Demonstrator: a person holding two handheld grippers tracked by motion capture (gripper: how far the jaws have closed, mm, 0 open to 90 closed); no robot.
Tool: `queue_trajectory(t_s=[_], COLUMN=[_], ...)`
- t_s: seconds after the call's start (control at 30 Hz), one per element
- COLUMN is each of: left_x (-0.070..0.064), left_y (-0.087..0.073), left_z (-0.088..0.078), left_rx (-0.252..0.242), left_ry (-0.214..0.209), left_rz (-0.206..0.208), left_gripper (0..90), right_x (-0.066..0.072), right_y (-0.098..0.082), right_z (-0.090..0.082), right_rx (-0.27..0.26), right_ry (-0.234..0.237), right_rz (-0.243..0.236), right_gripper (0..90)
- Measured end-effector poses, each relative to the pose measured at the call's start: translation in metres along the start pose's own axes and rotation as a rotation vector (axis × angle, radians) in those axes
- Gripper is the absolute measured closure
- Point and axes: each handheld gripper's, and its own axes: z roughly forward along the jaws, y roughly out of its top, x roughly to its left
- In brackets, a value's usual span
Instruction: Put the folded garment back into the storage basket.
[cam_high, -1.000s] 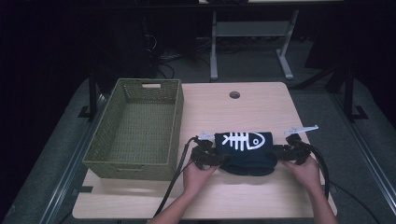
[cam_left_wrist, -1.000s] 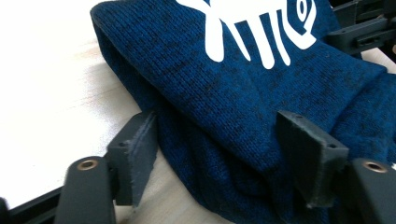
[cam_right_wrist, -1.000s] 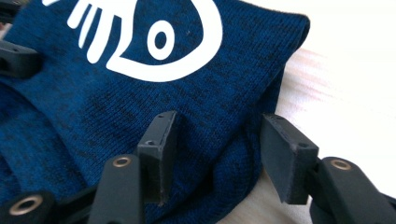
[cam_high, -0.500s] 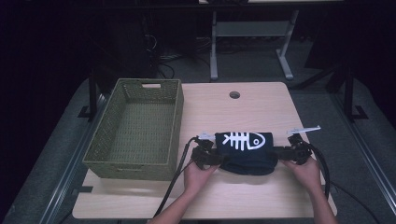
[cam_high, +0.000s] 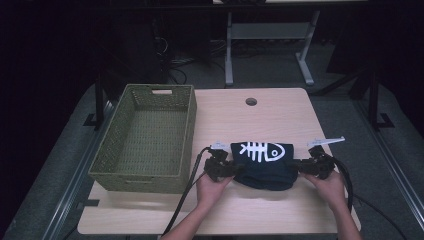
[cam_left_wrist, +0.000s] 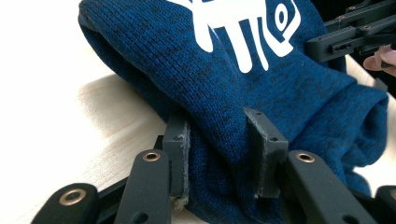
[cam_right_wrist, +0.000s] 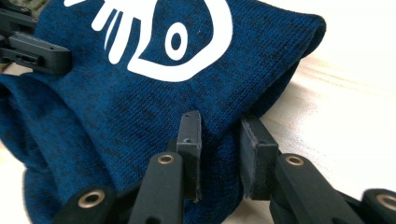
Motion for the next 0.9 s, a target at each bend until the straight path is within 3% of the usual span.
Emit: queue_trajectory(t_s=[0.33, 0.6, 0.9], left_x=[-0.009, -0.021, -0.030], left_y=[0.003, 0.012, 0.026], left_z=[-0.011, -0.024, -0.044], left_rx=[-0.016, -0.023, -0.058], left_ry=[-0.022, -0.035, -0.040], left_rz=[0.010, 0.068, 0.097], left_gripper=[64.4, 63.3, 63.3], right_x=[0.010, 0.019, 0.030], right_y=[0.000, 0.003, 0.011], right_z=[-0.017, -0.033, -0.050], right_rx=[-0.033, -0.045, -0.099], right_ry=[0.014, 0.012, 0.031], right_rz=[-0.009, -0.024, -0.028], right_gripper=[71.9, 71.9, 71.9])
